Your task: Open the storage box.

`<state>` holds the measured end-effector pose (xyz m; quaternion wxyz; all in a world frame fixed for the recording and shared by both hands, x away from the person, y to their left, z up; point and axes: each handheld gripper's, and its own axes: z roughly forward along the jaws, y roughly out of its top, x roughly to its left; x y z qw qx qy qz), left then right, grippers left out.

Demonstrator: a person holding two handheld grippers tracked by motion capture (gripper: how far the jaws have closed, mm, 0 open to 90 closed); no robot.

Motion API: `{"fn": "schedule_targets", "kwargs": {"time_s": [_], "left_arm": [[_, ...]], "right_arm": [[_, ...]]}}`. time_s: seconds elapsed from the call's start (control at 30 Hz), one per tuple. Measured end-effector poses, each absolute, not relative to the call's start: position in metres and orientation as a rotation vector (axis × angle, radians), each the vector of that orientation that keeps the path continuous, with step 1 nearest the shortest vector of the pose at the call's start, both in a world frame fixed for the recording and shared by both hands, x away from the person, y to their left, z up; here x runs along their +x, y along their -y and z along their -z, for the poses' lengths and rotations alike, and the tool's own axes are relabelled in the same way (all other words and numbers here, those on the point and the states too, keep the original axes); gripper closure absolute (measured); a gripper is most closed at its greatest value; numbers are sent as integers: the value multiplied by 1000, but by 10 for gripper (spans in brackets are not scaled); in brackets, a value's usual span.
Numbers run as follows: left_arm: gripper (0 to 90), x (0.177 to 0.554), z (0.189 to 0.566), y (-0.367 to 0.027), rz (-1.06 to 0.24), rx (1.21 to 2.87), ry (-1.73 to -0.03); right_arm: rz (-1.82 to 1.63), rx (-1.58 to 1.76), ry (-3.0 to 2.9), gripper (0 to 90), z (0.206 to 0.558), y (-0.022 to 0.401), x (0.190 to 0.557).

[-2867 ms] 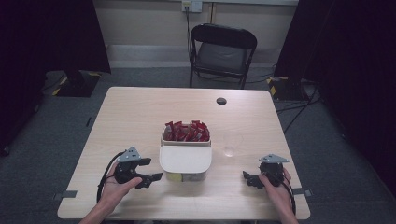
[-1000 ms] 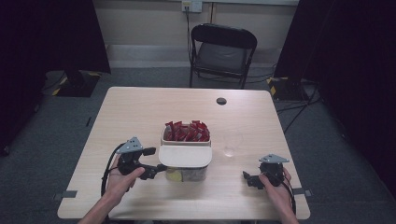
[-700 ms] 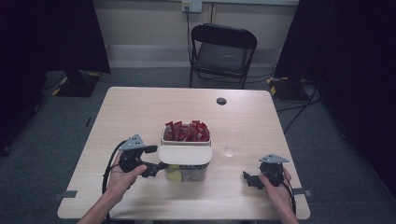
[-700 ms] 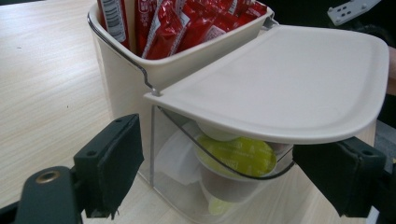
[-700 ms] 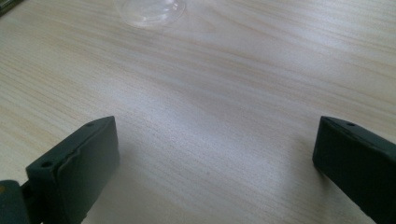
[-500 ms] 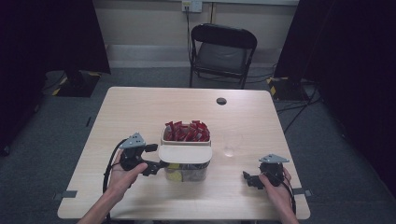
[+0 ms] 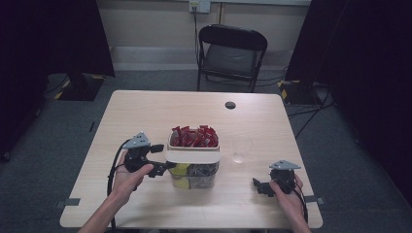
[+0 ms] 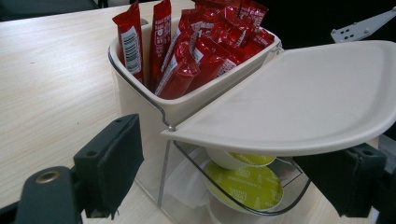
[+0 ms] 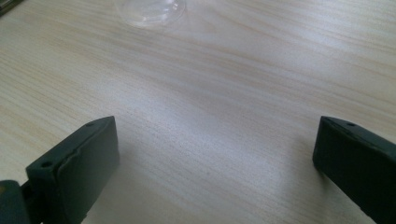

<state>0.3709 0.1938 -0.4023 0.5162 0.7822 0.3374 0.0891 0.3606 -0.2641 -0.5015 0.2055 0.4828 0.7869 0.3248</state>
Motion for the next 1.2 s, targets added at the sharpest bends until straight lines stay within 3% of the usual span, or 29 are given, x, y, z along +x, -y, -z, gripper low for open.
{"fn": "schedule_targets", "kwargs": {"time_s": [1.2], "left_arm": [[157, 389, 391, -192, -189, 1881, -832]], "right_arm": [[-905, 1346, -2193, 0, 501, 264, 361]]}}
